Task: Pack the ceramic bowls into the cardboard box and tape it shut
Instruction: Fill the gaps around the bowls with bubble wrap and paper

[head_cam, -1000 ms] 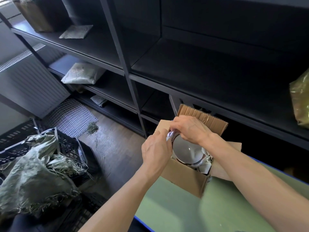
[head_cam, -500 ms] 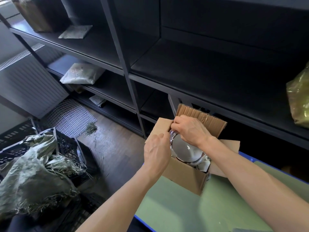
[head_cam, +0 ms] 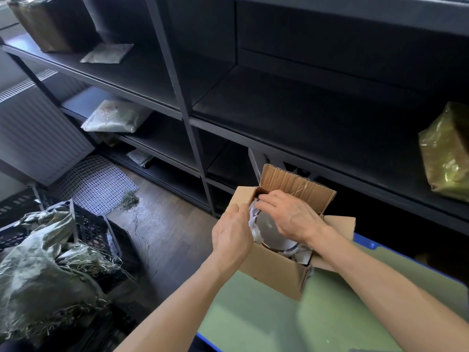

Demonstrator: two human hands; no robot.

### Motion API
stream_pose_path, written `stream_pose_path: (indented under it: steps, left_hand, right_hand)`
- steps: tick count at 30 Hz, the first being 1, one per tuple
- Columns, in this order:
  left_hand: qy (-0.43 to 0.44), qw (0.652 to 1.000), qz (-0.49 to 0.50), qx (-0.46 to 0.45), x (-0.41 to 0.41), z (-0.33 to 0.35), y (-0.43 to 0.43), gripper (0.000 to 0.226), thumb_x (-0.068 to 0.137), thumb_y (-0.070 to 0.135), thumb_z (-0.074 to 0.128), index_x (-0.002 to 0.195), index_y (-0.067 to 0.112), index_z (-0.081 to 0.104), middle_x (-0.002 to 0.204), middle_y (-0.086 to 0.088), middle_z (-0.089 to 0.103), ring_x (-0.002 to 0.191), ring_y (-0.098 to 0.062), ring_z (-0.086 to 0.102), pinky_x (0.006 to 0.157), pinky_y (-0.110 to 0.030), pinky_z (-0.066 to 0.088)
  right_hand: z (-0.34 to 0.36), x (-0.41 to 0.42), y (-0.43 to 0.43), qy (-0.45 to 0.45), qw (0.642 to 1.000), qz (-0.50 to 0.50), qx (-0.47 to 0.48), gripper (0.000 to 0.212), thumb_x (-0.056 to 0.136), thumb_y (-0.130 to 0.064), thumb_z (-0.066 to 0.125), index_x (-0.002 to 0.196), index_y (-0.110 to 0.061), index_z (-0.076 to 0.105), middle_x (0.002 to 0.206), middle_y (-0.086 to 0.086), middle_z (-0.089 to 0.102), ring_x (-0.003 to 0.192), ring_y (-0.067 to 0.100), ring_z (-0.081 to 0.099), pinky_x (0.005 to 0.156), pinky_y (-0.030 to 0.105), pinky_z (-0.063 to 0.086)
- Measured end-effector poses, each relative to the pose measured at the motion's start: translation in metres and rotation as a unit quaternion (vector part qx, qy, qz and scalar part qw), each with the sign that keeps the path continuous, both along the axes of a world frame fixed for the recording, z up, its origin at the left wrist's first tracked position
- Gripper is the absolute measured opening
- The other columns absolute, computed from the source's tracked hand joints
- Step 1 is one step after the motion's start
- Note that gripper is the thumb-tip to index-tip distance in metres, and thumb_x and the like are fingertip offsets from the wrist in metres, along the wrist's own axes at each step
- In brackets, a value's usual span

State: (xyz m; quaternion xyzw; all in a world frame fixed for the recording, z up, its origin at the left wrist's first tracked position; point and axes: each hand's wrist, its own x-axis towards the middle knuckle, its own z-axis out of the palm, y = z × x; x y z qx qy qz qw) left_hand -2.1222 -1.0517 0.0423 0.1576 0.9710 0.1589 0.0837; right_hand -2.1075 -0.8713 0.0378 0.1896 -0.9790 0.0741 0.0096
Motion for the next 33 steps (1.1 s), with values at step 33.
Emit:
stream_pose_path:
  steps: [33]
  left_hand:
    - [-0.101, 0.990, -0.064, 0.078, -0.025, 0.009, -0.016, 0.012, 0.093, 0.016, 0.058, 0.091, 0.021, 0.069, 0.083, 0.008, 0.055, 0.075, -0.012, 0.054, 0.058, -0.018, 0.036]
  right_hand:
    - [0.000, 0.000, -0.033, -0.061, 0.987, -0.151, -0.010, 0.057, 0.092, -0.063, 0.044, 0.129, -0.020, 0.055, 0.133, -0.002, 0.056, 0.126, 0.021, 0.048, 0.107, 0.036, 0.036]
